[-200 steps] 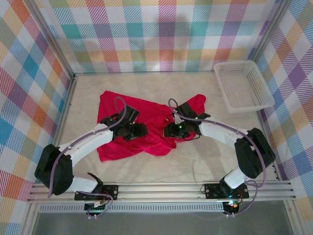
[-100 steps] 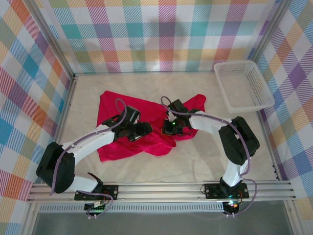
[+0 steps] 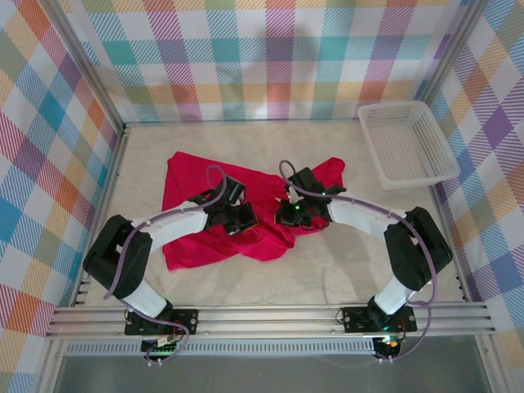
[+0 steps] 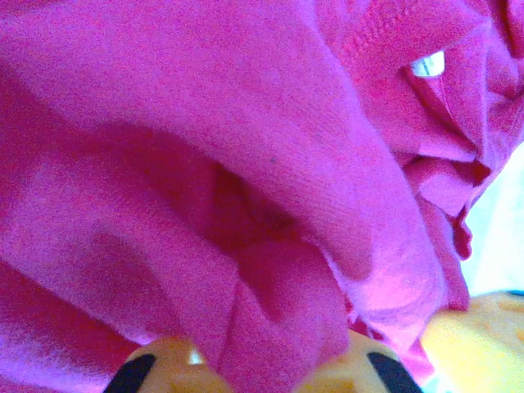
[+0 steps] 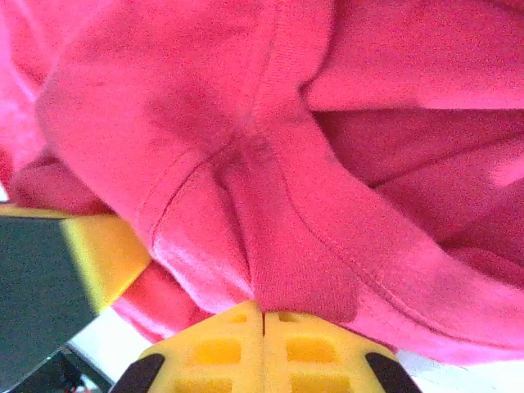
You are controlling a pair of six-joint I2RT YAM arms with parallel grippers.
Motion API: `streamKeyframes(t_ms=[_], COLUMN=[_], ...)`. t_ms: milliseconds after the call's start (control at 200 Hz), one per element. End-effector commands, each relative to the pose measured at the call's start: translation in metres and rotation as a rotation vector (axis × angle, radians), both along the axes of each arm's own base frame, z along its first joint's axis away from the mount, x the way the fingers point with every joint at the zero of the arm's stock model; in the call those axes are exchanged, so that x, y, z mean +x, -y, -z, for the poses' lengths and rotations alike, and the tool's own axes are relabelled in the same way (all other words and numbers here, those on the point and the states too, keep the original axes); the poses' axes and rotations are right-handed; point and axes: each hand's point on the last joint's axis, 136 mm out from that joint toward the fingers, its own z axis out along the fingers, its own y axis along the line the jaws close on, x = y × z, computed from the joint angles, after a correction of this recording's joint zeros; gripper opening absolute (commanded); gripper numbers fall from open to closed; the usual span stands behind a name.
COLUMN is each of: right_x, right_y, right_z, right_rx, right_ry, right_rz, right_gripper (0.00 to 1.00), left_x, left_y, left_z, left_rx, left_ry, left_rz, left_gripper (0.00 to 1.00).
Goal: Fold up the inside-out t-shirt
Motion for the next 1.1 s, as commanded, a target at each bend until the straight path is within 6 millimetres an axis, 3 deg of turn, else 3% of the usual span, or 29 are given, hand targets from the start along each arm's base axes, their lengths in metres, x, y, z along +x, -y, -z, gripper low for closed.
streamKeyframes(t_ms=[0,105,200,365,445,505,580,725,860,990,1095], right_x=[0.021,0.043,0.053,0.047,0.039,0.032,0.021,-0.004,-0.022,-0.024,-0.021], right_y=[0.029,0.047,0.048,0.039,0.038,0.036,0.033,0.015,-0.012,-0.028,-0.035], right_z=[-0.006,0.001,0.009,0.016,0.005,-0.011,-0.032,-0.052,-0.036,-0.009,0.002], right_rx=[-0.070,-0.112,-0.142,-0.111,-0.096,-0.080,-0.065,-0.008,0.070,0.070,0.071], right_ry=[0.033,0.049,0.046,-0.002,-0.002,0.011,0.046,0.055,-0.015,-0.081,-0.102], right_rz=[0.097,0.151,0.144,0.109,0.086,0.061,0.028,-0.036,-0.077,-0.088,-0.078], right_gripper=[0.00,0.00,0.00,0.00,0.01,0.17,0.28,0.26,0.27,0.49,0.55], left_x=[-0.020,-0.036,-0.046,-0.046,-0.043,-0.040,-0.037,-0.032,-0.032,-0.033,-0.034], left_y=[-0.013,-0.024,-0.026,-0.022,-0.021,-0.019,-0.016,-0.009,-0.006,-0.007,-0.010], left_z=[-0.013,-0.007,0.004,0.012,0.011,0.008,0.004,-0.004,-0.006,-0.007,-0.010], left_rx=[0.021,0.028,0.022,-0.007,-0.003,-0.004,-0.003,-0.011,-0.015,-0.010,-0.002], left_ry=[0.020,0.030,0.012,0.016,0.023,0.028,0.038,0.066,0.068,0.068,0.075], left_rz=[0.037,0.060,0.076,0.083,0.082,0.085,0.089,0.089,0.091,0.094,0.091], left_gripper=[0.00,0.00,0.00,0.00,0.00,0.00,0.00,0.00,0.00,0.00,0.00])
